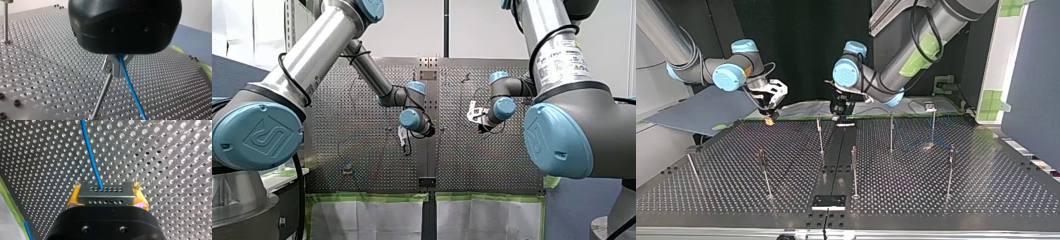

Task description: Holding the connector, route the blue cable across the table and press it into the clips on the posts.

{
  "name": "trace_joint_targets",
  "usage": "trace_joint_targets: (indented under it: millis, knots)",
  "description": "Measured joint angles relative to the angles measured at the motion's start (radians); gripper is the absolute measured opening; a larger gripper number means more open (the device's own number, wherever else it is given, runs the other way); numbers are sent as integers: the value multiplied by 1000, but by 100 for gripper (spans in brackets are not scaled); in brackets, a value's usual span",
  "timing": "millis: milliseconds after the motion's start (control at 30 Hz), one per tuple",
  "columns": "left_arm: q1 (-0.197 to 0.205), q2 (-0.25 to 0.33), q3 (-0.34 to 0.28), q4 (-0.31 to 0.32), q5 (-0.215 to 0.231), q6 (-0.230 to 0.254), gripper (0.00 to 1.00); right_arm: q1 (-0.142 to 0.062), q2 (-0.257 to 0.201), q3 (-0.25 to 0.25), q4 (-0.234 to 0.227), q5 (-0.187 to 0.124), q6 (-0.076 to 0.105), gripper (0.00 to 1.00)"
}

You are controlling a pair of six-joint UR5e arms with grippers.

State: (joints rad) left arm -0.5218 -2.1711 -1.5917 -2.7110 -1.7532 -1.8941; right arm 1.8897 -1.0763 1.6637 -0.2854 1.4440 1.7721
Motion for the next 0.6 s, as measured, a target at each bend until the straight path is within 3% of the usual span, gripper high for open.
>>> trace_joint_targets:
  millis: [300,600]
  knots:
    - [-7,0,-2,28,-5,-1,0,-9,20,0,-8,-1,0,0]
    - [-18,0,-2,26,-21,8,0,-36,25,0,-26,-14,3,0]
